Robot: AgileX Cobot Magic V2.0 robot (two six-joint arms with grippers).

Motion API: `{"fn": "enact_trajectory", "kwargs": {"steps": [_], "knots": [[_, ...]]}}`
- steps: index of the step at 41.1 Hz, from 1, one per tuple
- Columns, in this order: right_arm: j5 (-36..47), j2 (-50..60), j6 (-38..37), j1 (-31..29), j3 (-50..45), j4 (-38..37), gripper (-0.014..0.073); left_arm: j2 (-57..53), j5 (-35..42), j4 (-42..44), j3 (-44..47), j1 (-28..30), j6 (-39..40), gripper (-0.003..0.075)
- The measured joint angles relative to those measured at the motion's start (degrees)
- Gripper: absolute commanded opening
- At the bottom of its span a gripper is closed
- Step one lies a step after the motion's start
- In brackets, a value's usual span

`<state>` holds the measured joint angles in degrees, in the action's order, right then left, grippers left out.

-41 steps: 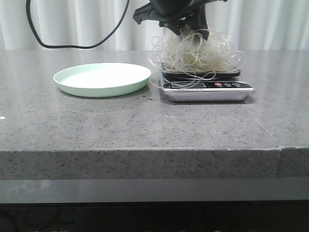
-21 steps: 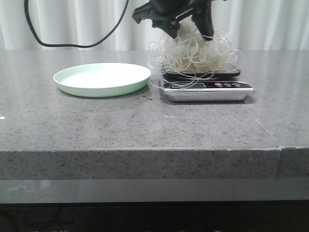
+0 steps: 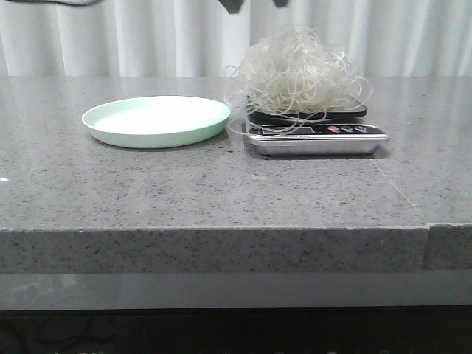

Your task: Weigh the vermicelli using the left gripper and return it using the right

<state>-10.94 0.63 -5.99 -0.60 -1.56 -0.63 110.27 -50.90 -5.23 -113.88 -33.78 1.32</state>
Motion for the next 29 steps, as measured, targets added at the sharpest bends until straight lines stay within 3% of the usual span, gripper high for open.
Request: {"fn": "enact_trajectory", "kwargs": {"steps": [8,15,29], "knots": [[1.0,0.0,0.0,0.0,0.0,0.0,0.0157,-4.5,-5.5,6.8,0.0,0.6,0.0,0.0449],[1.7,0.0,0.0,0.0,0.0,0.0,0.0157,-9.1,-7.6,12.6,2.7,0.6,0.0,0.0333],[2.6,0.0,0.0,0.0,0.0,0.0,0.0157,-28.3,4.9,16.1,29.7,0.6,0.0,0.0135]]}}
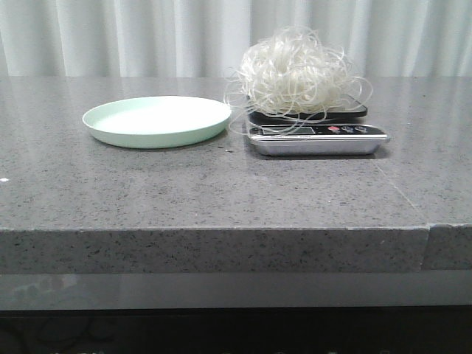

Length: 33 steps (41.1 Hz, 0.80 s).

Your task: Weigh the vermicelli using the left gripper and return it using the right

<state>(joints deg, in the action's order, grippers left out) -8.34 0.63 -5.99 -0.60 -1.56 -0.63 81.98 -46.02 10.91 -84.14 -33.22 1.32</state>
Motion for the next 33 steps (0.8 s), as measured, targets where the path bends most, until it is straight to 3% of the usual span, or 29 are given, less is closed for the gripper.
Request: {"fn": "enact_trajectory", "kwargs": {"steps": [20,33], "knots": [[1.4,0.0,0.0,0.0,0.0,1.7,0.0157,-30.4,15.0,-0.2,37.7,5.0,0.0,0.0138],[2.7,0.0,0.0,0.0,0.0,2.5,0.0157,-54.2,20.6,-1.7,54.4,5.3,0.0,0.0138]]}}
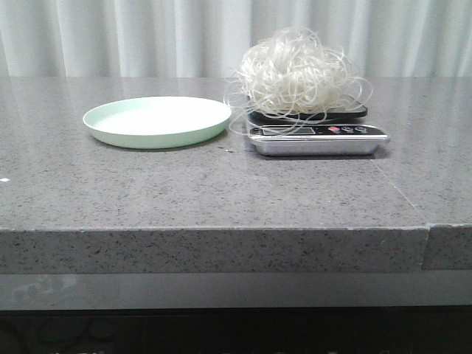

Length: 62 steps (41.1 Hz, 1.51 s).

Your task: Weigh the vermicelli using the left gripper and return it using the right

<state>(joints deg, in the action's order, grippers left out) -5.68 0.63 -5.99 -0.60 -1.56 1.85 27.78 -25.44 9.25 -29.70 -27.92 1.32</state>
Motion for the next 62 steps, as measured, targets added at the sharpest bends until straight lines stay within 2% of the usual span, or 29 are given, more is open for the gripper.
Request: {"fn": "enact_trajectory", "kwargs": {"steps": [8,14,23,33,37,43,47,52,62], "knots": [[3.0,0.0,0.0,0.0,0.0,0.1,0.0158,-11.1,0.0,-1.7,6.4,0.0,0.0,0.0137],[6.6,0.0,0.0,0.0,1.2,0.1,0.0158,-14.0,-0.1,-2.0,7.8,0.0,0.0,0.0137],[6.7,-1.6,0.0,0.0,13.6,0.1,0.0158,-14.2,-0.1,-2.0,7.8,0.0,0.0,0.0138],[5.0,-17.3,0.0,0.0,32.8,0.3,0.0181,-14.2,-0.1,-2.0,7.8,0.0,0.0,0.0137],[1.1,-24.5,0.0,0.0,40.8,0.3,0.0237,-14.2,-0.1,-2.0,7.8,0.0,0.0,0.0137],[-6.6,-35.2,0.0,0.0,52.2,0.5,0.0368,-14.2,-0.1,-1.9,7.8,0.0,0.0,0.0137],[-10.3,-41.9,0.0,0.9,57.6,1.0,0.0407,-14.2,-0.1,-1.3,7.8,0.0,0.0,0.0137],[-13.4,-49.2,0.0,4.1,62.6,2.7,0.0406,-14.2,-0.1,-0.5,7.8,0.0,0.0,0.0137],[-20.8,-66.4,0.0,15.7,72.4,3.7,0.0406,-14.2,-0.2,0.1,7.8,0.0,0.0,0.0137]]}}
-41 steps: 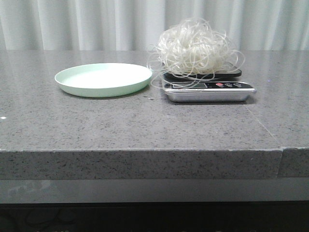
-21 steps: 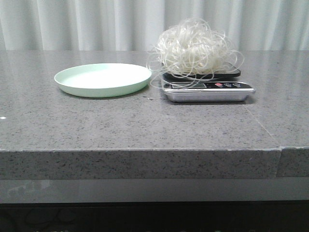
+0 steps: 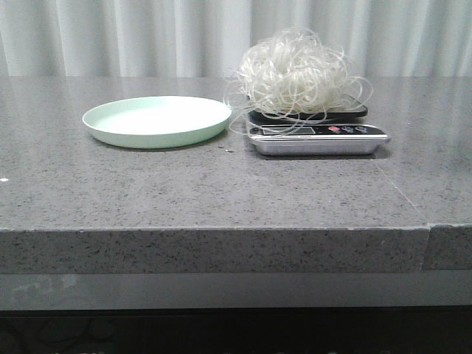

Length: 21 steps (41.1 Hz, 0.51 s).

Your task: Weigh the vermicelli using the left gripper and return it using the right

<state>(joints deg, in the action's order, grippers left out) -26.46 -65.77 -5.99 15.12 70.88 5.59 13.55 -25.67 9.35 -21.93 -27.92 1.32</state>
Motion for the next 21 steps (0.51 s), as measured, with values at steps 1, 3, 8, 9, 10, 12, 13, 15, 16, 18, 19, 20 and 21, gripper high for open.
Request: {"fn": "enact_trajectory", "kwargs": {"steps": [1,3,8,9,10,12,13,15,16,18,19,20,21], "knots": [[-1.1,-1.9,0.0,0.9,0.9,0.0,0.0406,0.0,-0.2,0.0,0.0,0.0,0.0,0.0137],[-3.0,-5.3,0.1,2.7,2.9,0.0,0.0407,0.0,-0.5,0.0,0.0,0.0,0.0,0.0137],[-7.8,-13.2,3.3,6.6,8.2,0.0,0.0463,0.0,-0.7,0.0,0.0,0.0,0.0,0.0137],[-8.6,-14.3,4.0,7.3,9.3,0.0,0.0478,0.0,-0.7,0.0,0.0,0.0,0.0,0.0137],[-9.5,-15.7,4.6,7.7,10.1,0.1,0.0498,0.0,-0.7,0.0,0.0,0.0,0.0,0.0137],[-11.1,-18.0,5.4,8.6,12.1,0.1,0.0526,0.0,-0.7,0.0,0.0,0.0,0.0,0.0137],[-11.9,-18.8,5.7,8.8,13.0,0.2,0.0537,0.0,-0.7,0.0,0.0,0.0,0.0,0.0137],[-13.6,-20.7,6.0,9.2,14.9,0.2,0.0554,0.0,-0.8,0.0,0.0,0.0,0.0,0.0137],[-14.6,-21.5,6.0,9.4,16.1,0.2,0.0556,0.0,-0.8,0.0,0.0,0.0,0.0,0.0137],[-16.3,-23.4,6.0,9.4,18.0,0.2,0.0561,0.0,-0.9,0.0,0.0,0.0,0.0,0.0137],[-16.9,-24.0,6.0,9.4,18.9,0.2,0.056,0.0,-0.9,0.0,0.0,0.0,0.0,0.0137],[-17.5,-24.7,6.3,9.4,19.6,0.2,0.056,0.0,-1.0,0.0,0.0,0.0,0.0,0.0137],[-18.3,-25.5,6.3,9.4,20.3,0.2,0.056,0.0,-1.0,0.0,0.0,0.0,0.0,0.0137]]}}
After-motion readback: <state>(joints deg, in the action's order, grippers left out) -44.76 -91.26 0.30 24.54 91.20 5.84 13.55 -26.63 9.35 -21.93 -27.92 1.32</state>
